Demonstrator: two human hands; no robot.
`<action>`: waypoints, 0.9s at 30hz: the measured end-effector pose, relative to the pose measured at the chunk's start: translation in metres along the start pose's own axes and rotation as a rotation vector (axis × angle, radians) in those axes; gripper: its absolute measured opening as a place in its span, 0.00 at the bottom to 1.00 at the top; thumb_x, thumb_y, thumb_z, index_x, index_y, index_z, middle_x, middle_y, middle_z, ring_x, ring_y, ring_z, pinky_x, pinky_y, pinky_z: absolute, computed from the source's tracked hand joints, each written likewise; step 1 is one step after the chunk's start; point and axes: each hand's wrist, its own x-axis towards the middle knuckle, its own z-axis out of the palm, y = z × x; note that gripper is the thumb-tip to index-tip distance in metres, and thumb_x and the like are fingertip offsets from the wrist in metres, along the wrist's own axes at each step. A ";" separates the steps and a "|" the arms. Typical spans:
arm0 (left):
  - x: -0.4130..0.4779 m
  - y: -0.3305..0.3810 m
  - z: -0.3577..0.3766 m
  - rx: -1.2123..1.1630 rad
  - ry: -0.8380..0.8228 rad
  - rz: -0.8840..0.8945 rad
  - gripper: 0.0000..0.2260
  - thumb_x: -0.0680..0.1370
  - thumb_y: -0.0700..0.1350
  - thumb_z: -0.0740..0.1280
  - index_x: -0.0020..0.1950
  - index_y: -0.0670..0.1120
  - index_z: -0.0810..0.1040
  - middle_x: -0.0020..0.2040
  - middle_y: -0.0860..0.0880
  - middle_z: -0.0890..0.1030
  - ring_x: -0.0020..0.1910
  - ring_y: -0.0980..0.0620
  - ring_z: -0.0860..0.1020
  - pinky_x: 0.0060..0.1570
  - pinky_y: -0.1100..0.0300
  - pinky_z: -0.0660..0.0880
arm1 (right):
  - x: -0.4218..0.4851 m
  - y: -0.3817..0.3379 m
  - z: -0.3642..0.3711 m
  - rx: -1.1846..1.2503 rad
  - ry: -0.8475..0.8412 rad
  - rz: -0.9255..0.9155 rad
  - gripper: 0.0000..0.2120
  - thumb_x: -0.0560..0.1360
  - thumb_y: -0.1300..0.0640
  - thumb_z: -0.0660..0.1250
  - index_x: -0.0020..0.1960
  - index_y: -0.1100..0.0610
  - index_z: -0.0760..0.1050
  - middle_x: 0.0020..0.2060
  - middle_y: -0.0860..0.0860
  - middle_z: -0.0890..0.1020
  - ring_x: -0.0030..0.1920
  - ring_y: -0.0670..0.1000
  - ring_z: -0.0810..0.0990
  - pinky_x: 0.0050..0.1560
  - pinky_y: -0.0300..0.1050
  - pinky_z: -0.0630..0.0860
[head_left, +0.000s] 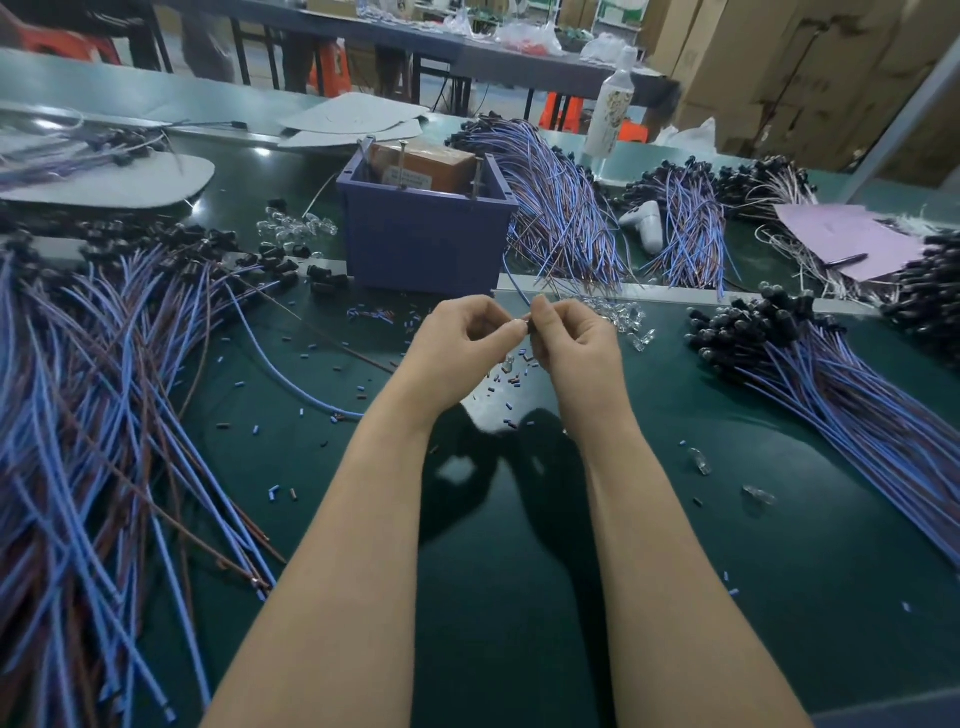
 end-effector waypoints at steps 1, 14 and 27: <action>0.000 0.000 0.001 0.015 -0.001 -0.018 0.08 0.76 0.46 0.68 0.37 0.48 0.77 0.31 0.55 0.76 0.32 0.57 0.72 0.38 0.61 0.68 | 0.000 0.002 0.002 -0.067 0.002 -0.027 0.14 0.79 0.57 0.62 0.36 0.60 0.72 0.22 0.42 0.68 0.26 0.43 0.63 0.28 0.34 0.61; 0.010 -0.008 -0.021 0.003 0.405 -0.185 0.04 0.77 0.45 0.67 0.48 0.45 0.78 0.43 0.50 0.81 0.45 0.52 0.78 0.55 0.53 0.75 | 0.024 0.006 0.005 -0.479 0.079 0.145 0.06 0.76 0.63 0.64 0.45 0.54 0.76 0.42 0.52 0.81 0.43 0.50 0.79 0.48 0.46 0.77; 0.008 -0.004 -0.002 0.342 0.271 -0.127 0.10 0.77 0.41 0.66 0.58 0.47 0.79 0.47 0.50 0.81 0.47 0.51 0.76 0.51 0.64 0.70 | 0.011 0.008 0.010 -1.018 -0.123 0.117 0.08 0.76 0.55 0.64 0.52 0.51 0.81 0.52 0.54 0.80 0.55 0.57 0.77 0.57 0.51 0.74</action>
